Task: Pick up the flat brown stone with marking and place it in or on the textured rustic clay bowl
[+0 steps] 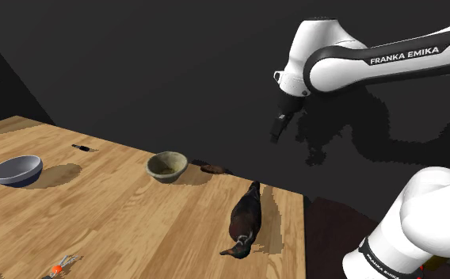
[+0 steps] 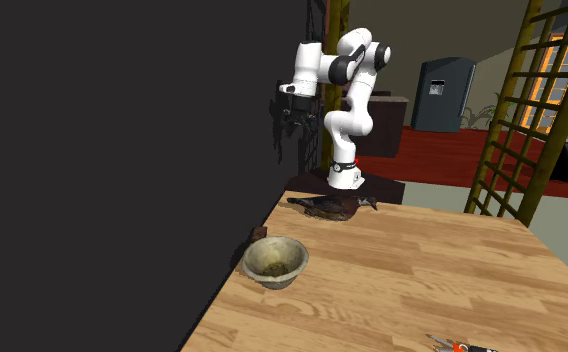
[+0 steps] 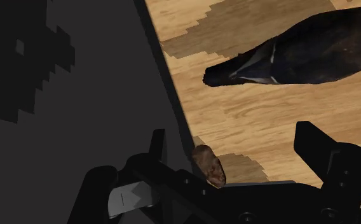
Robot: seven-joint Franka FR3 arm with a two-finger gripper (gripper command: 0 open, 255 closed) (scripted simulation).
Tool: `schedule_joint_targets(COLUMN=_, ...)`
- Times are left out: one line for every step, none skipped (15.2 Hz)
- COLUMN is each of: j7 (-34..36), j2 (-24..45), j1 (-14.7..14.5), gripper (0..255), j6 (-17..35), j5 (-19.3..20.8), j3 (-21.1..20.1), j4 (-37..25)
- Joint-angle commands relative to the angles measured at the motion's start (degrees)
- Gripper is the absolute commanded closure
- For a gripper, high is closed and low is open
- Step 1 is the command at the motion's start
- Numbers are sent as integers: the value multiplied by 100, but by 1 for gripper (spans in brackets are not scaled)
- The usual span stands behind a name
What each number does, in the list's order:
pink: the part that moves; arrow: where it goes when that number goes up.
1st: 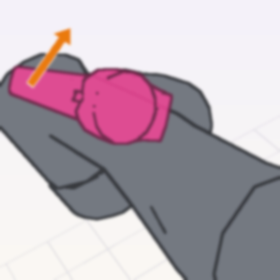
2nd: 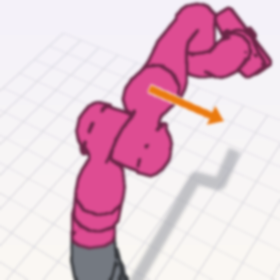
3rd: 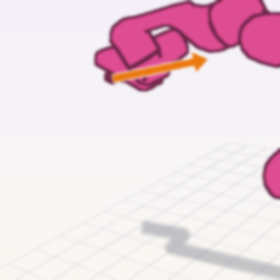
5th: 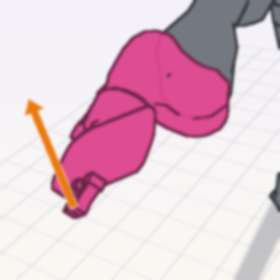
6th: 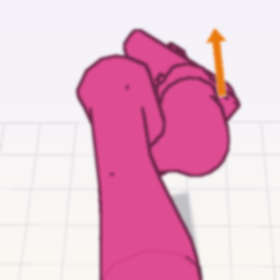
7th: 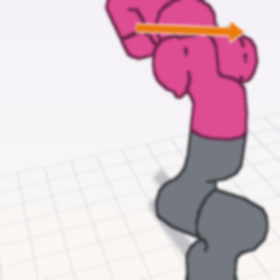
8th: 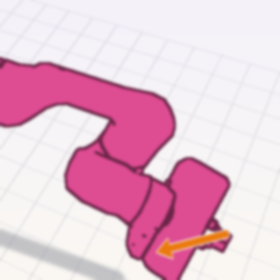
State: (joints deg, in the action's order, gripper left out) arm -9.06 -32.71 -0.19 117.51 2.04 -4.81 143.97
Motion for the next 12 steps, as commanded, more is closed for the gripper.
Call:
schedule_joint_targets(j7=-41, j2=434, j1=0, gripper=0, j6=437, j5=41, j3=-17, j4=-39)
schedule_joint_targets(j7=-56, j2=639, j1=0, gripper=0, j6=641, j5=63, j3=-29, j4=-55)
schedule_joint_targets(j7=-68, j2=849, j1=1, gripper=0, j6=840, j5=88, j3=-42, j4=-80)
schedule_joint_targets(j7=-79, j2=1063, j1=2, gripper=0, j6=1035, j5=115, j3=-54, j4=-113)
schedule_joint_targets(j7=-87, j2=1281, j1=5, gripper=0, j6=1224, j5=145, j3=-68, j4=-156)
schedule_joint_targets(j7=-92, j2=1502, j1=9, gripper=0, j6=1407, j5=179, j3=-83, j4=-207)
schedule_joint_targets(j7=-95, j2=1725, j1=13, gripper=0, j6=1585, j5=216, j3=-98, j4=-266)
schedule_joint_targets(j7=-95, j2=1951, j1=17, gripper=0, j6=1756, j5=258, j3=-113, j4=-334)
schedule_joint_targets(j7=-92, j2=2179, j1=21, gripper=0, j6=1920, j5=304, j3=-127, j4=-411)
schedule_joint_targets(j7=-86, j2=2408, j1=25, gripper=0, j6=2077, j5=355, j3=-141, j4=-495)
schedule_joint_targets(j7=-76, j2=2638, j1=28, gripper=0, j6=2226, j5=410, j3=-154, j4=-588)
schedule_joint_targets(j7=-64, j2=2869, j1=29, gripper=0, j6=2367, j5=470, j3=-165, j4=-688)
